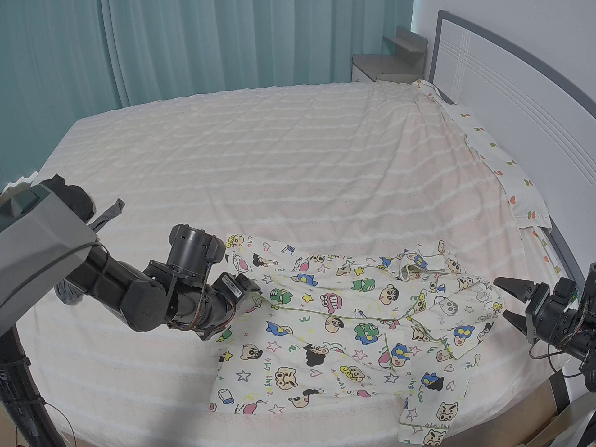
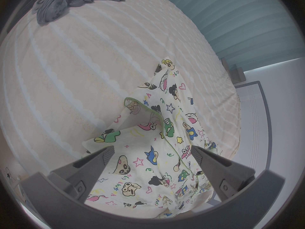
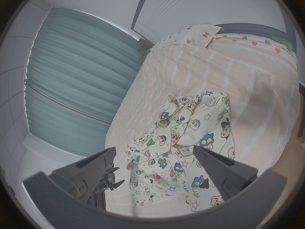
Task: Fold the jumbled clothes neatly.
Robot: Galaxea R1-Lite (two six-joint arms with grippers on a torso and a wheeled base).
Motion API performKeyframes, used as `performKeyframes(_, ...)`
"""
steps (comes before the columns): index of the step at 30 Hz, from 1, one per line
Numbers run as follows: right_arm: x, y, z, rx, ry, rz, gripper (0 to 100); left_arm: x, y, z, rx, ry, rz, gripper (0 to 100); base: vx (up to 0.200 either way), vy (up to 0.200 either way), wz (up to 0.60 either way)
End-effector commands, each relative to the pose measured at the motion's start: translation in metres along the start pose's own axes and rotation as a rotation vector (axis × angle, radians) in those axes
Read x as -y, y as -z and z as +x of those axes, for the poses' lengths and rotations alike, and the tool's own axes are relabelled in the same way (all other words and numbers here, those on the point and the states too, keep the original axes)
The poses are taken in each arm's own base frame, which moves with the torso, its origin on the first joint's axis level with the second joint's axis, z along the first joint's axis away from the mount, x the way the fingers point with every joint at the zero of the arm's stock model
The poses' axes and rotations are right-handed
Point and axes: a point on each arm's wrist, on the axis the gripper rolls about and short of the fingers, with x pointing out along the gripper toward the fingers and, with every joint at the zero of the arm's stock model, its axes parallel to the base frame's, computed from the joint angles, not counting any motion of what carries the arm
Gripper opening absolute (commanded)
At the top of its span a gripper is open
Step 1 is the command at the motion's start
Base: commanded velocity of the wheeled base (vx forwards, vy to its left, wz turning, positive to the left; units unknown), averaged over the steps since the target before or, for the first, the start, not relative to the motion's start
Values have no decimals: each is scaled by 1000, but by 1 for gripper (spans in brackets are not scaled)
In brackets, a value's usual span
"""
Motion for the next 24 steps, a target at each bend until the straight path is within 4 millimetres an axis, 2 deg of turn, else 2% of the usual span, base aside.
performKeyframes(1, 0, 0, 0, 1, -3, -2, 100, -6, 2, 17, -4, -24, -1, 100, 0, 0, 0)
performKeyframes(6, -2, 2, 0, -5, -9, -7, 100, -8, 3, 44, 53, -32, 7, 100, 0, 0, 0)
performKeyframes(7, -2, 2, 0, -5, -9, -7, 100, -8, 3, 44, 53, -32, 7, 100, 0, 0, 0)
performKeyframes(8, -2, 2, -1, -7, -12, -9, 100, -9, 4, 56, 99, -50, 9, 100, 0, 0, 0)
performKeyframes(13, -3, 3, 0, -11, -15, -11, 100, -6, 2, 63, 144, -36, 3, 100, 0, 0, 0)
performKeyframes(14, -3, 3, 0, -12, -14, -10, 100, -5, 2, 62, 159, -23, 4, 0, 0, 0, 0)
performKeyframes(24, -3, 4, -1, -14, -13, -19, 100, -10, 4, 59, 216, -59, 14, 0, 0, 0, 0)
